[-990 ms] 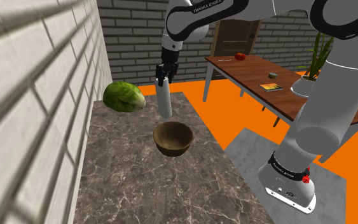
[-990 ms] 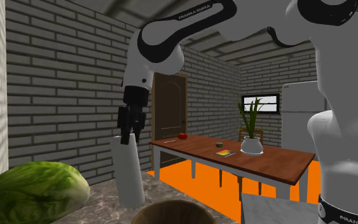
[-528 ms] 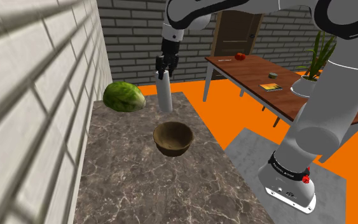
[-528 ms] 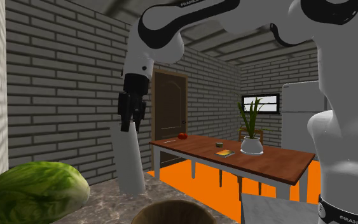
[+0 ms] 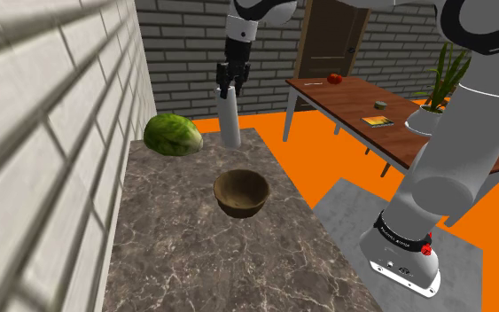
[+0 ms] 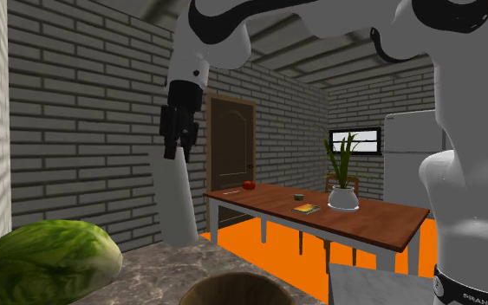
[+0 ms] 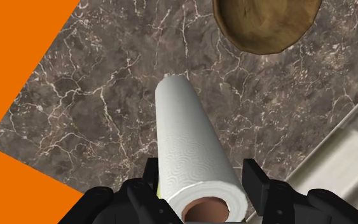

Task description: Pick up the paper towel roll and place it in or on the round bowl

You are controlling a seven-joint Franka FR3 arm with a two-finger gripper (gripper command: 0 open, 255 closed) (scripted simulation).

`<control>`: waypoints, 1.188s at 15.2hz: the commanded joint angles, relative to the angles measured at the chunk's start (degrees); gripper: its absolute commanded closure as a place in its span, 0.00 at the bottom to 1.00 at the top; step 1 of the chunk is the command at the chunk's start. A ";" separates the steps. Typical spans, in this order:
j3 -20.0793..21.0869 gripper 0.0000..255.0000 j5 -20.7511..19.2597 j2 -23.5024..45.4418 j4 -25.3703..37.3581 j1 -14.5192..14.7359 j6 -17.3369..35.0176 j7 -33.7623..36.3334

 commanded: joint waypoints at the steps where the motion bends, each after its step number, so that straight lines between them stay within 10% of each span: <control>1: -0.05 1.00 -0.05 -0.08 1.53 -0.06 -1.62 0.12; 10: -0.10 1.00 -0.30 0.29 8.47 -0.11 -8.16 0.93; 18: 2.92 1.00 0.67 -12.15 -0.33 2.78 -10.91 7.14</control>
